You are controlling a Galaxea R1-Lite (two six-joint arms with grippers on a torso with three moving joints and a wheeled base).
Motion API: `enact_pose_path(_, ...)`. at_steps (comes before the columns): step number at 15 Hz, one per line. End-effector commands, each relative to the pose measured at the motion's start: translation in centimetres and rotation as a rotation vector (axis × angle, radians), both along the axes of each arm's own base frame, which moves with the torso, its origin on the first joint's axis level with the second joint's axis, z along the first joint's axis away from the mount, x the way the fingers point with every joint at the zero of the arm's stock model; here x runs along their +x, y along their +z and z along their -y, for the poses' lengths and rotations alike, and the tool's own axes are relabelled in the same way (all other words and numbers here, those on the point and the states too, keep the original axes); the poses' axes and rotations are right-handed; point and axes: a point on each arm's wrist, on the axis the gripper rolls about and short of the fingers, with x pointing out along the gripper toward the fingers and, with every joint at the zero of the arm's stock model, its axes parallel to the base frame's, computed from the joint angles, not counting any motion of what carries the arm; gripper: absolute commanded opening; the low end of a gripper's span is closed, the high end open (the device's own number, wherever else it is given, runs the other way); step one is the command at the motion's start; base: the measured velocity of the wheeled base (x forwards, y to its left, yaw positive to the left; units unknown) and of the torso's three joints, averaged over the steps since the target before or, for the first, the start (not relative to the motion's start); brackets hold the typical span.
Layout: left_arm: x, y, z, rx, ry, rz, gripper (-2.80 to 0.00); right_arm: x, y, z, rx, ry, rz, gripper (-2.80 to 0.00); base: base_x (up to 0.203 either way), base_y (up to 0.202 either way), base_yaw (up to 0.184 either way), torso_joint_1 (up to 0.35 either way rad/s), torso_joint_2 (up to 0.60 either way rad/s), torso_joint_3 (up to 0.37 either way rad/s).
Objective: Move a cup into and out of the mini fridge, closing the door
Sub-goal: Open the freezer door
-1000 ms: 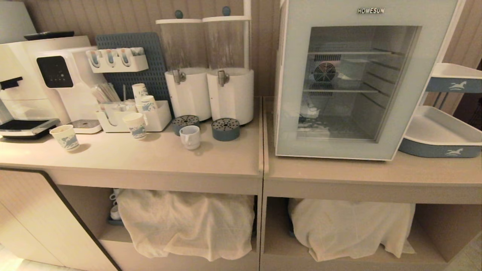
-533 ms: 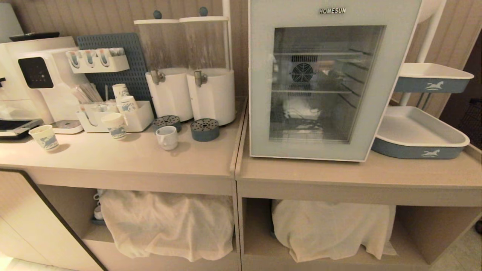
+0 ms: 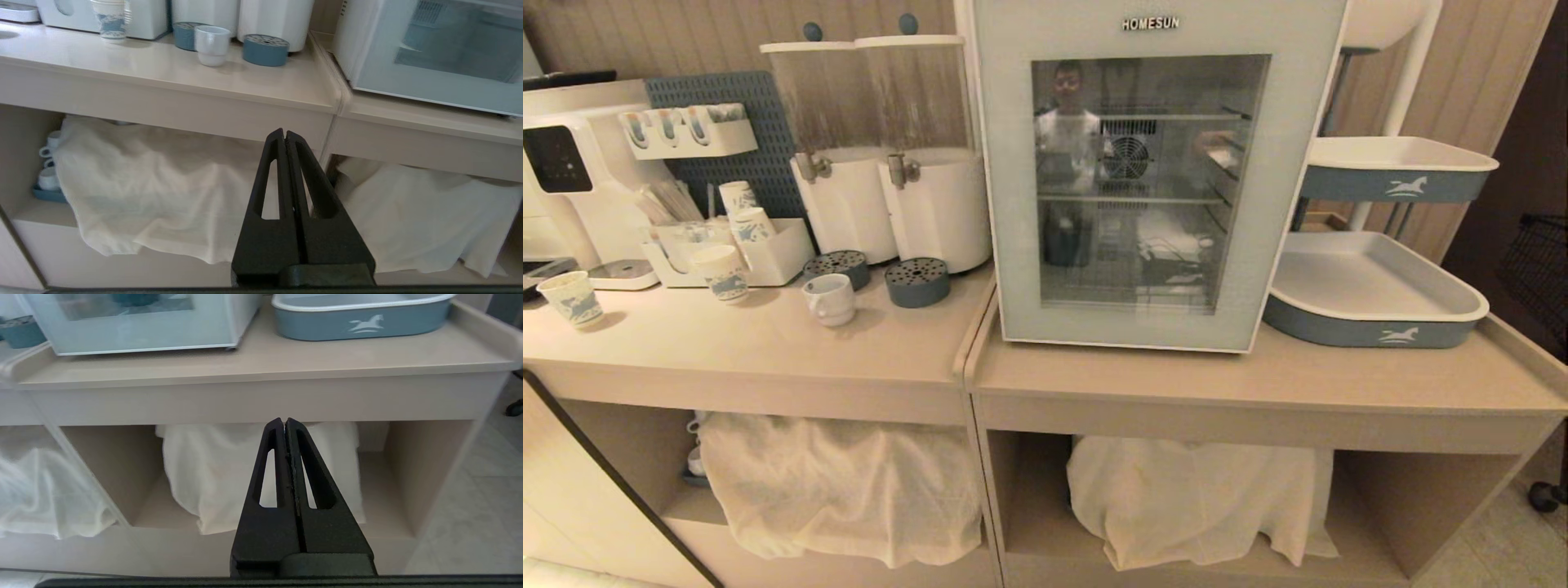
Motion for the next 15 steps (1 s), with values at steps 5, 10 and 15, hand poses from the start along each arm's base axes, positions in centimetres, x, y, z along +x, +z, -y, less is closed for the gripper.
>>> enact_pose_path(5,0.3,-1.1,0.0,-0.002,-0.002,-0.033,-2.8,0.01,0.01,0.0,0.0,0.0,-0.001,-2.8,0.0,-0.033,-0.001,0.001,0.0,0.001)
enact_pose_path(10,0.3,-1.11,0.0,-0.002,-0.001,-0.035,-2.8,0.01,0.01,0.0,0.002,0.0,-0.001,-2.8,0.077,0.0,0.001,0.001,0.0,0.003)
enact_pose_path(15,0.3,-1.11,0.0,-0.002,-0.001,-0.035,-2.8,0.02,0.01,0.0,0.002,0.0,-0.002,-2.8,0.027,0.0,0.0,0.0,0.0,0.0)
